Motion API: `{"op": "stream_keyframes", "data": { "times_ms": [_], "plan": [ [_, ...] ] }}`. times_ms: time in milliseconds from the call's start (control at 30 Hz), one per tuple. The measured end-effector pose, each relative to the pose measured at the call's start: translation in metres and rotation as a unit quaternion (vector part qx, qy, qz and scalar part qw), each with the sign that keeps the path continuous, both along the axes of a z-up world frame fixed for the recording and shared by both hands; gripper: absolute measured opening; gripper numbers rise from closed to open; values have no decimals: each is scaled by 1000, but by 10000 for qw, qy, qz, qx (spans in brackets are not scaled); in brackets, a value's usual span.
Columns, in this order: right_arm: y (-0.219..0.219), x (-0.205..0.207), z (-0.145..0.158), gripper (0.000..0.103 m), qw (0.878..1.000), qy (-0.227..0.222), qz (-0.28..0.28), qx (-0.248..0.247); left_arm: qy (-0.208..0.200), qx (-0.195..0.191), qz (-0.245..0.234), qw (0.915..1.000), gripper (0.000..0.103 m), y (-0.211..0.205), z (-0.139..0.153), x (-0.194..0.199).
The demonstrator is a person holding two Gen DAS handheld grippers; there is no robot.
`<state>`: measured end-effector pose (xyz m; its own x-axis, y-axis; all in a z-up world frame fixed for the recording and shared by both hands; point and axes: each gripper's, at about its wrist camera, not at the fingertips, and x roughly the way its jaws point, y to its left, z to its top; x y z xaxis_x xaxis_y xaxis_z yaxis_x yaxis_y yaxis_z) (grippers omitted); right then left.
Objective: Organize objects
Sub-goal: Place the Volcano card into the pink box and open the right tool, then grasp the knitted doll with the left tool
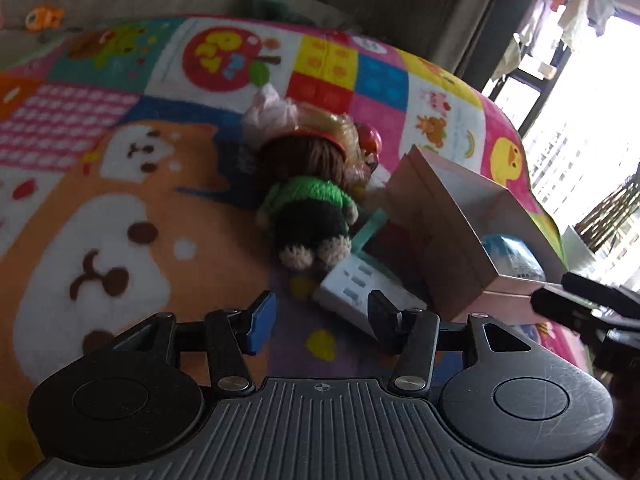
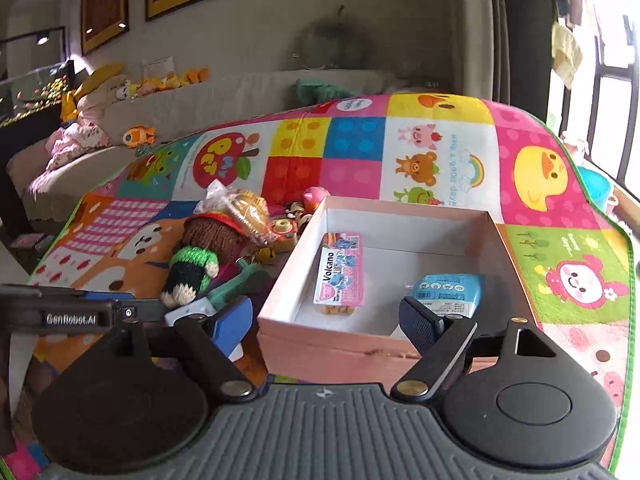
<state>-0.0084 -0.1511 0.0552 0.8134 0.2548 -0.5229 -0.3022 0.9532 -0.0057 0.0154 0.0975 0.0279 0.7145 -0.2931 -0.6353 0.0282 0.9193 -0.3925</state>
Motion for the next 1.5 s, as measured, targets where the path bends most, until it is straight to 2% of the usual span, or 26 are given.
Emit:
{"op": "stream_keyframes", "data": {
  "times_ms": [133, 233, 367, 433, 567, 700, 767, 867, 900, 967, 1133, 1300, 1500],
  "plan": [
    [10, -26, -23, 84, 9993, -1, 91, -349, 205, -332, -48, 9992, 55, -16, -4, 0],
    [8, -41, -42, 87, 9984, 38, -94, -561, 392, -658, 66, 9970, 55, -27, -7, 7],
    [-2, -54, -52, 90, 9976, 39, -491, -481, 368, -332, 420, 9979, 56, -45, -9, 23],
    [-7, -59, -49, 103, 9972, -126, -669, -304, 309, -113, 478, 9983, 56, -54, -10, 31],
    [-11, -60, -50, 103, 9965, -162, -781, -268, 36, 442, 516, 9977, 54, -61, -3, 35],
    [-14, -62, -48, 103, 9966, -258, -759, -185, -573, 501, 925, 9928, 54, -38, 19, 25],
    [-13, -60, -48, 103, 9970, -195, -727, -181, -680, 592, 937, 9915, 54, -31, 27, 35],
    [-13, -57, -48, 103, 9969, -146, -747, -175, -306, 1167, 739, 9899, 54, -31, 22, 77],
    [-14, -58, -48, 103, 9970, -148, -740, -152, -137, 1237, 670, 9900, 61, -32, 17, 90],
    [-14, -58, -48, 103, 9973, -130, -708, -113, 40, 1071, 541, 9928, 64, -31, 9, 112],
    [-12, -48, -52, 103, 9977, 206, -624, -181, 119, 1181, 346, 9923, 62, -41, -4, 138],
    [-10, -42, -54, 103, 9976, 434, -514, -173, 90, 792, 132, 9967, 56, -27, -4, 107],
    [9, -31, -58, 103, 9968, 678, -24, -413, -154, 549, -371, 9977, 56, 2, -9, 0]
  ]
}}
